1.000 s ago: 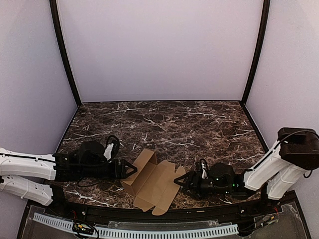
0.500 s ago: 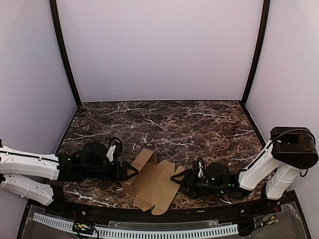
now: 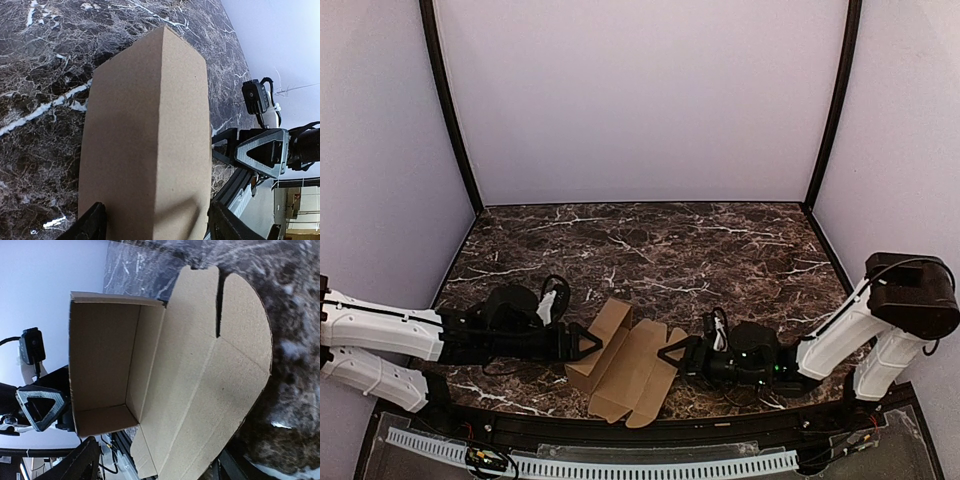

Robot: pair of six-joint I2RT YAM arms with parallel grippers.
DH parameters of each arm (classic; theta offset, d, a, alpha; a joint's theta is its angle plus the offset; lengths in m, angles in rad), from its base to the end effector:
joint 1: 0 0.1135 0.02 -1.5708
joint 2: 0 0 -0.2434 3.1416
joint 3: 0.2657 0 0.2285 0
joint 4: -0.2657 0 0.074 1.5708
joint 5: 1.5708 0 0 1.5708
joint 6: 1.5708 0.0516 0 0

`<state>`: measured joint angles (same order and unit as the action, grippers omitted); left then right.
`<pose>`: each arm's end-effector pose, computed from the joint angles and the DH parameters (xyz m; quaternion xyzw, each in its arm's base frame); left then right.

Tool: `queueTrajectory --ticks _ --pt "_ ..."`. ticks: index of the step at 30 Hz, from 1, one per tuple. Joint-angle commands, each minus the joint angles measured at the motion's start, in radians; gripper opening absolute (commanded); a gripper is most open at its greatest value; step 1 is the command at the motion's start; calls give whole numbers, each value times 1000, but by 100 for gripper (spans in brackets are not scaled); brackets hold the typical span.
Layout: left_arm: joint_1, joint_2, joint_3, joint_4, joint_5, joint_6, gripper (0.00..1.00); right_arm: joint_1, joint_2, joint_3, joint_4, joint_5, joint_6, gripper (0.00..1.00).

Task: Fold the paper box

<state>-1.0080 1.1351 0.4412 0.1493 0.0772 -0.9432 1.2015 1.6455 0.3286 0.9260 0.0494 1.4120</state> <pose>0.1207 -0.1987 0.1743 0.0471 0.8695 -0.4250 0.2472 0.0990 0.2487 0.1100 0.1009 0.8247 0.5315 0.1650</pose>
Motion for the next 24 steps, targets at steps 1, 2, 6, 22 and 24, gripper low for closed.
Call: queueTrajectory --ticks 1,2,6,22,24 --pt "-5 10 -18 49 38 12 69 -13 34 48 143 -29 -87 75" --pt "-7 12 -18 52 43 15 69 -16 44 57 179 -42 -99 75" --pt "-14 19 -15 70 52 21 68 -26 62 91 224 -97 -137 75" --pt "-49 72 -9 170 55 24 67 -45 20 245 -26 -242 -314 75" --pt "-54 81 -6 189 56 26 67 -46 6 266 -69 -246 -342 76"
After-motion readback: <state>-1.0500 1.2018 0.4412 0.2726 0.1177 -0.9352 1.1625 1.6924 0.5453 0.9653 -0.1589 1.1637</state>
